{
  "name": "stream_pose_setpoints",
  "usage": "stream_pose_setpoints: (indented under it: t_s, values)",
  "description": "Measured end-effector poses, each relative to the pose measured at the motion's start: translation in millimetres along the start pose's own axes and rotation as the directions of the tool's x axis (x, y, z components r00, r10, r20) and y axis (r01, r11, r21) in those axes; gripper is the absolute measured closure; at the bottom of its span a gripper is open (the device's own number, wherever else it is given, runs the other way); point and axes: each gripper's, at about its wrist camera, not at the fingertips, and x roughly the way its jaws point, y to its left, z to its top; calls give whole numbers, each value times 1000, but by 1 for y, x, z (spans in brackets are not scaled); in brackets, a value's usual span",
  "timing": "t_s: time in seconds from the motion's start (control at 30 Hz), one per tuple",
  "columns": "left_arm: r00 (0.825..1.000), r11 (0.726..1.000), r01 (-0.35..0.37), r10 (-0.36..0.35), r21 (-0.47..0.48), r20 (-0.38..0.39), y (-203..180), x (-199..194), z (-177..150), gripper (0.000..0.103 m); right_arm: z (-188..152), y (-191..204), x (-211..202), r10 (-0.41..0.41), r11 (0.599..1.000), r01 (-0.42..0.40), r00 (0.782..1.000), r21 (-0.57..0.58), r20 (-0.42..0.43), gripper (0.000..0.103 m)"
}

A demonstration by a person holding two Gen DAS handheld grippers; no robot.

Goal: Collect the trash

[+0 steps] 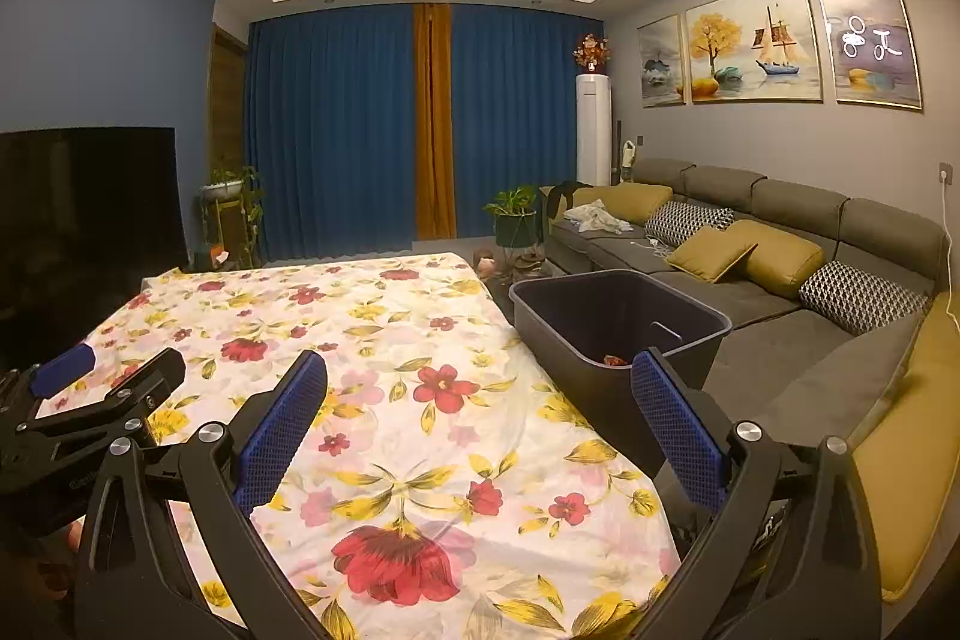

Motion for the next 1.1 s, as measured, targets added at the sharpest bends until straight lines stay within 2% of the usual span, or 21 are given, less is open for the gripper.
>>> stream_pose_setpoints:
  t_s: [1.1]
  values:
    - [1000, 1000, 4, -4, 6, 3, -3, -3, 2, 6, 0, -4, -1, -6, 1000, 6, 1000, 13, -4, 6]
